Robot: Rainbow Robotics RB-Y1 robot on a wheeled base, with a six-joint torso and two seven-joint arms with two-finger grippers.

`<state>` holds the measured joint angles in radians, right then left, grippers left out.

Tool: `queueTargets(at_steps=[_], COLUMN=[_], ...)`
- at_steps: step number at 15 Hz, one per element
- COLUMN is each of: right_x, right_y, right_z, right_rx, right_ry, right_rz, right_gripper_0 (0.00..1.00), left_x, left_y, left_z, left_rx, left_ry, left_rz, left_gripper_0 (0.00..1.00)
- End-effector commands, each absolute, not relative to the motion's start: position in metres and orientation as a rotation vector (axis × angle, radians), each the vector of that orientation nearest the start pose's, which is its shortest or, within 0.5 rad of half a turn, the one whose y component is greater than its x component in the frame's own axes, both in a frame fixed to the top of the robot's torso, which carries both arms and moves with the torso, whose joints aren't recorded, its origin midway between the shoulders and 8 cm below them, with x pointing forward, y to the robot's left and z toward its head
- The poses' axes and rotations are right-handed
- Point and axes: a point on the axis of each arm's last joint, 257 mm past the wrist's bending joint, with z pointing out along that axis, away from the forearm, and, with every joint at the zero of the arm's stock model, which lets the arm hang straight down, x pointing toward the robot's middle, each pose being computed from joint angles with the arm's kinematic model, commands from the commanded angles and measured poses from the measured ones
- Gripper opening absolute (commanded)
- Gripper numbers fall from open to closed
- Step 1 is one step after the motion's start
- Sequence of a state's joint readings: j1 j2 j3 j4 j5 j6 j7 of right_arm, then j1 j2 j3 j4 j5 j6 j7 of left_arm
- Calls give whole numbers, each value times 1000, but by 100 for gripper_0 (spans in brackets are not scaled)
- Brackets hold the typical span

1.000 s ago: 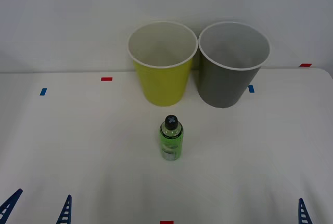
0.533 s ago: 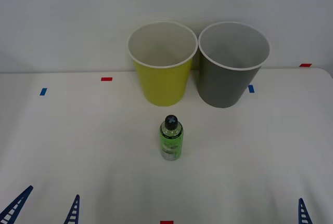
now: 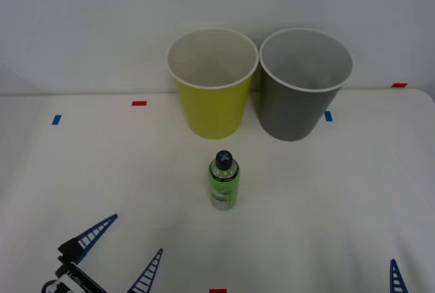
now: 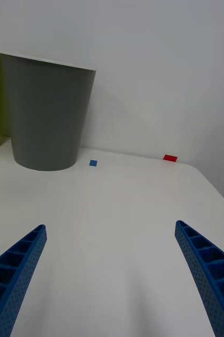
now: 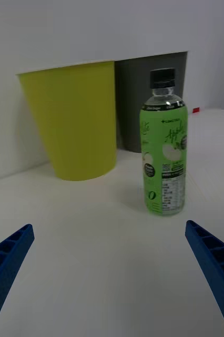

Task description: Put cans in the gray bin and PET bottles in the light green bin.

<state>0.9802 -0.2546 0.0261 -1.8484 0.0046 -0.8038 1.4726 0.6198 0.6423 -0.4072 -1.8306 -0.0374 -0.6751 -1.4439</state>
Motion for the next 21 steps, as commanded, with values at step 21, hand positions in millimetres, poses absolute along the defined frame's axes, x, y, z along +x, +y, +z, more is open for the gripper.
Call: queueTargets(at_steps=[21], right_x=[220], right_y=[-325], right_z=[-245], right_rx=[-110], right_ry=[1452], right_rz=[-173], right_gripper_0=[85], left_x=[359], left_y=[67], left_z=[-254], left_rx=[672], left_ry=[1353], left_rz=[-462], left_gripper_0=[100])
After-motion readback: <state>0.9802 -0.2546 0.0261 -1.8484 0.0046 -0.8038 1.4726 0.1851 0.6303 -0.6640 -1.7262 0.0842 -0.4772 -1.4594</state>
